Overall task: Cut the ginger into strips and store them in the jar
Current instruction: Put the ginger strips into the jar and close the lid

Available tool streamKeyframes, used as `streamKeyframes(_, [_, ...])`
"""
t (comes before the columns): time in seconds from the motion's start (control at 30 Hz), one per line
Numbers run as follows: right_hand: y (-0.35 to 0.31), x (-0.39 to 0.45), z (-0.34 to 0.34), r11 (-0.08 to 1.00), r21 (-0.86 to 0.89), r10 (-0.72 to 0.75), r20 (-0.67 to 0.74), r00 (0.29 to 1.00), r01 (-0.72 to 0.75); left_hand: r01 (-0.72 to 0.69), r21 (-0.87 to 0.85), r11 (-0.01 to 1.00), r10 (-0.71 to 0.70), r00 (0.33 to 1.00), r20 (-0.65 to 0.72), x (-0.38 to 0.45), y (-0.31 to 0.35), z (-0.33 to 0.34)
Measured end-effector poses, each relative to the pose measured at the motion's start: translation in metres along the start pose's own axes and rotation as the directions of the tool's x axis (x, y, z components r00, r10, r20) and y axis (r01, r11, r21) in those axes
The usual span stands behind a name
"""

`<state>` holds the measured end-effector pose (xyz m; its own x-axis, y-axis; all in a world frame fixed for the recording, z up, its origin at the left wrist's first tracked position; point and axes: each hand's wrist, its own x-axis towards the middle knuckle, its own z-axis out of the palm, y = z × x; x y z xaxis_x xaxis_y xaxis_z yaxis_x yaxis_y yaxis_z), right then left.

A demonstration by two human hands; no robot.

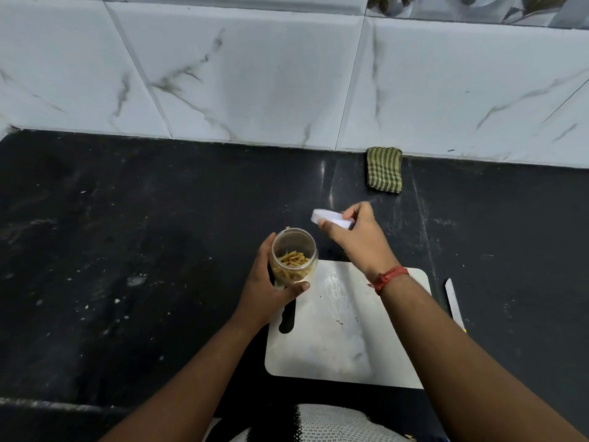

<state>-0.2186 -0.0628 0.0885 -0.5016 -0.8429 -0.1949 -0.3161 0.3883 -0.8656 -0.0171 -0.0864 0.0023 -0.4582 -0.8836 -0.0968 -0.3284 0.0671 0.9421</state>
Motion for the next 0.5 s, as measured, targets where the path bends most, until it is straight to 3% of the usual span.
streamKeyframes(0.13, [-0.007, -0.018, 0.005, 0.96, -0.131, -0.234, 0.11, 0.966, 0.248, -0.021, -0.04, 0.999, 0.021, 1.0, 0.008, 0.002, -0.001, -0.001])
streamKeyframes(0.3, [-0.02, -0.031, 0.012, 0.756, -0.336, -0.452, 0.352, 0.82, 0.561, -0.022, -0.055, 0.998, 0.022, 1.0, 0.002, 0.002, 0.005, -0.003])
streamKeyframes(0.37, [-0.023, -0.033, 0.017, 0.662, -0.421, -0.473, 0.408, 0.781, 0.62, -0.015, -0.044, 0.999, 0.015, 1.0, 0.012, 0.001, 0.006, -0.004])
streamKeyframes(0.5, [-0.031, -0.032, 0.022, 0.537, -0.55, -0.44, 0.463, 0.769, 0.639, -0.011, -0.004, 1.0, 0.011, 1.0, 0.025, 0.003, 0.006, -0.006])
